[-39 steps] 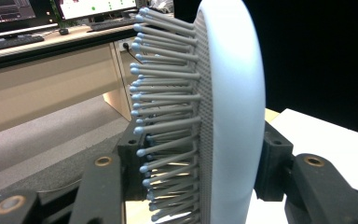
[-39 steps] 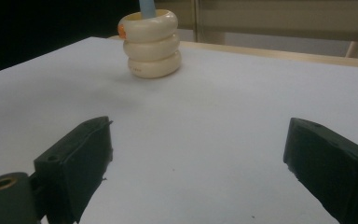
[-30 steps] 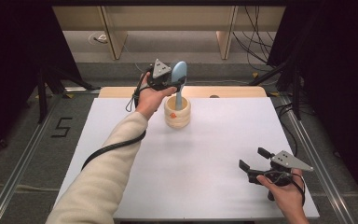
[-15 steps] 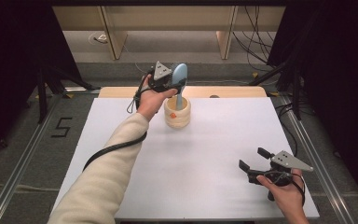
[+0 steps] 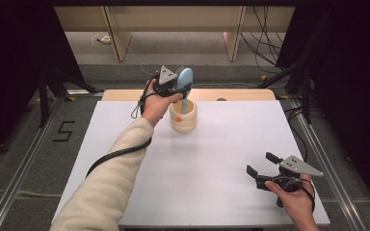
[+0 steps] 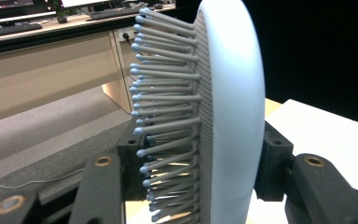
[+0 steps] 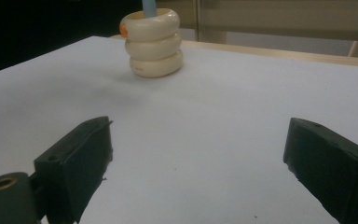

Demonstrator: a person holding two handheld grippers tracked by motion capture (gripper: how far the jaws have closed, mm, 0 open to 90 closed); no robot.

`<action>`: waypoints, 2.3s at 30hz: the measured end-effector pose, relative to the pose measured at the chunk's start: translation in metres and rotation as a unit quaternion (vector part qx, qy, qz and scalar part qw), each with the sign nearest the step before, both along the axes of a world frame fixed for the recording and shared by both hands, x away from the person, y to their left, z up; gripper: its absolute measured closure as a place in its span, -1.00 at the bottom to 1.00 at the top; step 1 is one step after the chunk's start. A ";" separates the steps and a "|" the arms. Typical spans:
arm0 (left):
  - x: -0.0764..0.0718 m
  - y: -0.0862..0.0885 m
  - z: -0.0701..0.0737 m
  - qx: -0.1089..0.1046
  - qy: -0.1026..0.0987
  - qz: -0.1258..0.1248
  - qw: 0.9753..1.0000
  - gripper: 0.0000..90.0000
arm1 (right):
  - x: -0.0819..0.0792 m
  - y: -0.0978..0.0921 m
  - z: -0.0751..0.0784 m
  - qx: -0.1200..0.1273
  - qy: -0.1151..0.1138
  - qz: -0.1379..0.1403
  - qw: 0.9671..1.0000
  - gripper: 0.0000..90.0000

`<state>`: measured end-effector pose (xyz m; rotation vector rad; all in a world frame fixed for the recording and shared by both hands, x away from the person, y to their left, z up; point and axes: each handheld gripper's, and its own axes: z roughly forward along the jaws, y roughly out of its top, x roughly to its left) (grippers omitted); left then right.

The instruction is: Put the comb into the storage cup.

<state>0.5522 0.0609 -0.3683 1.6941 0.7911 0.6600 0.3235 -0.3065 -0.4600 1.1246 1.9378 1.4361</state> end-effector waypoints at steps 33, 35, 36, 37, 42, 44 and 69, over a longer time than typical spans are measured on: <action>0.001 -0.005 -0.014 -0.002 0.017 -0.001 1.000 0.07 | 0.000 0.000 0.000 0.001 -0.001 0.001 1.000 -0.80; 0.001 -0.005 -0.014 -0.003 0.018 -0.001 1.000 0.07 | 0.000 0.000 0.000 -0.001 0.000 0.001 1.000 -0.80; 0.002 -0.005 -0.015 -0.004 0.018 -0.001 1.000 0.07 | 0.000 0.000 0.000 0.000 0.001 0.001 1.000 -0.80; 0.002 -0.005 -0.015 -0.005 0.018 -0.001 1.000 0.07 | 0.000 0.001 -0.001 0.000 0.001 0.002 1.000 -0.80; 0.002 -0.005 -0.017 -0.004 0.024 0.002 1.000 0.07 | 0.000 0.001 0.000 0.000 0.001 0.002 1.000 -0.80; 0.002 -0.005 -0.019 -0.006 0.025 0.003 1.000 0.07 | 0.000 0.001 -0.001 -0.001 0.001 0.002 1.000 -0.80; 0.006 0.001 -0.028 -0.042 0.056 0.029 0.997 0.05 | 0.000 0.001 -0.001 -0.002 0.004 0.002 1.000 -0.80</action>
